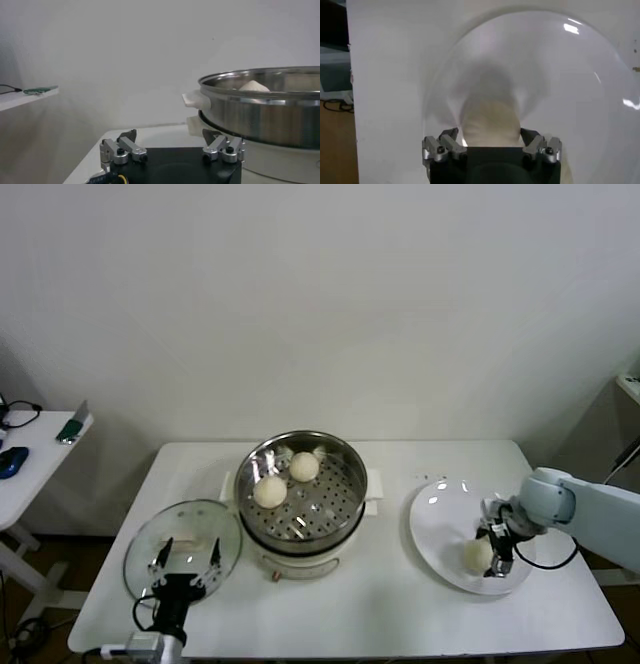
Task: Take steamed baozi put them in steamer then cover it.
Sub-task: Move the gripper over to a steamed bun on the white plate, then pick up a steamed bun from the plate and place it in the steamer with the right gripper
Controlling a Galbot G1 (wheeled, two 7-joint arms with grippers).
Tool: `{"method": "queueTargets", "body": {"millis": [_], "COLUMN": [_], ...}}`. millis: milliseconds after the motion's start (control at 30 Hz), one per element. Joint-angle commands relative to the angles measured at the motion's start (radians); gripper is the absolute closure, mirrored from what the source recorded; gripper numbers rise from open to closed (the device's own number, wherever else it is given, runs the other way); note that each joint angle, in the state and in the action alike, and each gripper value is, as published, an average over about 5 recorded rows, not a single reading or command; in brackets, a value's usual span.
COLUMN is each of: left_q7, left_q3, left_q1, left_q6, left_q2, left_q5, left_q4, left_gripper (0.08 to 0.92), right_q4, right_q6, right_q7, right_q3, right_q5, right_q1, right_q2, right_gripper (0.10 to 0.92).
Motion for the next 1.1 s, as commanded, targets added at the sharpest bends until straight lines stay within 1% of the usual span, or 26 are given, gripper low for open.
{"method": "queueTargets", "body": {"millis": [33, 400, 567, 667, 733, 900, 1000, 1100], "left_q7": [0.000, 0.000, 0.001, 0.001, 0.001, 0.002, 0.002, 0.002], "left_q3": [0.003, 0.006, 0.004, 0.005, 0.005, 0.007, 0.007, 0.007], "left_q1": [-0.001, -0.004, -0.005, -0.005, -0.004, -0.003, -0.003, -0.004], "left_q6": [0.001, 0.000, -0.001, -0.002, -0.002, -0.002, -0.001, 0.000], "left_q2": [-0.002, -0.003, -0.002, -0.002, -0.003, -0.004, -0.004, -0.005], "left_q5": [0.003, 0.008, 0.009, 0.011, 0.014, 0.022, 0.026, 0.029], "left_q4": [-0.001, 0.002, 0.000, 0.000, 0.000, -0.001, -0.001, 0.001], "left_gripper": [0.177, 0.177, 0.177, 0.177, 0.177, 0.177, 0.177, 0.177], "right_q4": [-0.007, -0.019, -0.028, -0.037, -0.043, -0.042, -0.017, 0.039], "right_q6": [0.000, 0.034, 0.099, 0.192, 0.285, 0.516, 0.625, 0.709], "right_q7": [-0.003, -0.023, -0.050, -0.072, -0.085, -0.103, -0.121, -0.135], "right_q3": [0.027, -0.011, -0.061, -0.103, -0.140, -0.268, -0.321, -0.345], "right_q5": [-0.018, -0.022, -0.083, -0.121, -0.128, -0.107, -0.089, -0.091], "right_q1": [-0.023, 0.047, 0.131, 0.224, 0.301, 0.560, 0.697, 0.811], "right_q2": [0.003, 0.038, 0.059, 0.077, 0.094, 0.164, 0.216, 0.273], "right_gripper": [0.253, 0.308, 0.336, 0.345, 0.346, 0.347, 0.347, 0.347]}}
